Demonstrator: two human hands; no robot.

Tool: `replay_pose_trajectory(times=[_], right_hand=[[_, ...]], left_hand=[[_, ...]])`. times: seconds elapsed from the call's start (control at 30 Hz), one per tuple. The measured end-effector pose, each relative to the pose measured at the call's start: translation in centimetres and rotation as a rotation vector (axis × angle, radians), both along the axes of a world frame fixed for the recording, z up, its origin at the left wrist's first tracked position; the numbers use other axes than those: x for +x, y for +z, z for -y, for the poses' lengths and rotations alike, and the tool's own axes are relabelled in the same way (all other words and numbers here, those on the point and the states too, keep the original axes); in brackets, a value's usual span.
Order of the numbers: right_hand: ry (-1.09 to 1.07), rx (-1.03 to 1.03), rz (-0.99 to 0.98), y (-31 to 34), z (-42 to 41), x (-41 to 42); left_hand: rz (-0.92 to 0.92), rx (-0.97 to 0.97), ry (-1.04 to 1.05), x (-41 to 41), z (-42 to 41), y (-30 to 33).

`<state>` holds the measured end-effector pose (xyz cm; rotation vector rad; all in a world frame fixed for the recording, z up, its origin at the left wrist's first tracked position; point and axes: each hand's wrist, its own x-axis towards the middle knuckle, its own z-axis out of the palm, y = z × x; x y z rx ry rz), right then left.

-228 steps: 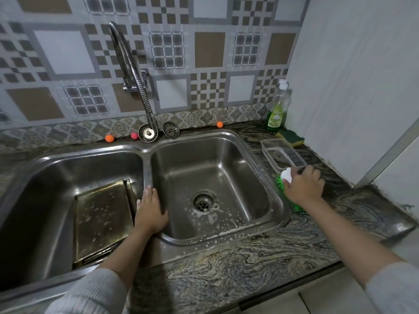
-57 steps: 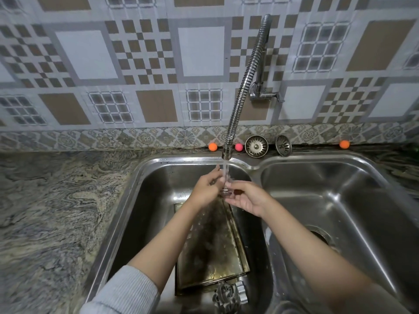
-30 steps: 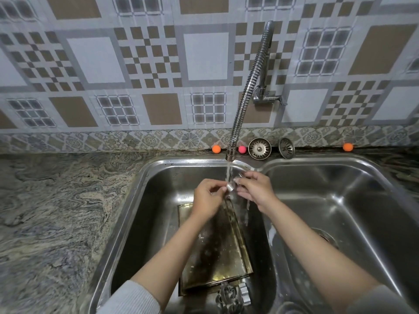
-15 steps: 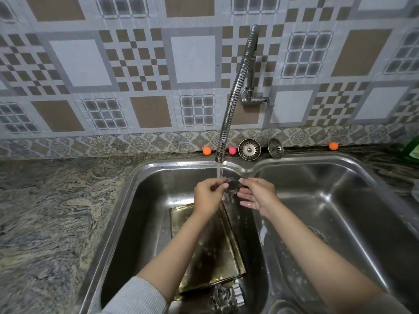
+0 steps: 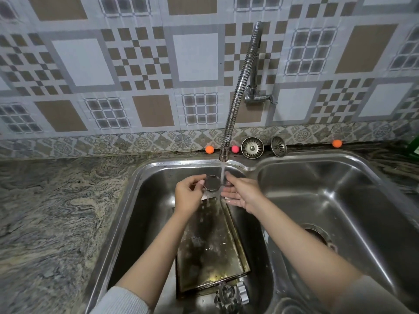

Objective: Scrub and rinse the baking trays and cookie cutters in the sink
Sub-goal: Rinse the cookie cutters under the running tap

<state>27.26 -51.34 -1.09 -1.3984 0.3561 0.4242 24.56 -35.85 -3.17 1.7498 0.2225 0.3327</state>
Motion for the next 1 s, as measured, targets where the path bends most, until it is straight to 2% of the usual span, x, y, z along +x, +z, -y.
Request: replay_pose_trajectory(times=[0.3,0.43,0.67,0.8,1.0], right_hand=[[0.229,-0.044,0.195,2.8,-1.6,0.1],[0.335,-0.286,0.309,4.0,-1.3,0.5],[0.287,-0.590,0.388,2.6,0.0,0.4],[0.257,-0.496,0.337,2.5,1.3,0.2],[0.175,-0.446,0.422,3.5,3.1,-0.2]], left_hand=[[-0.009,-0.081,0.104,-1.1,-2.1,-0.1],[-0.042,-0.131,0.092,-1.7,-1.3,0.5],[-0.086,-0.180,0.106,-1.6,0.7,0.1],[-0.122,-0.251,0.075,-1.7,1.7,0.4],[-0.180,-0.280,0.044,-0.9,2.5,0.7]])
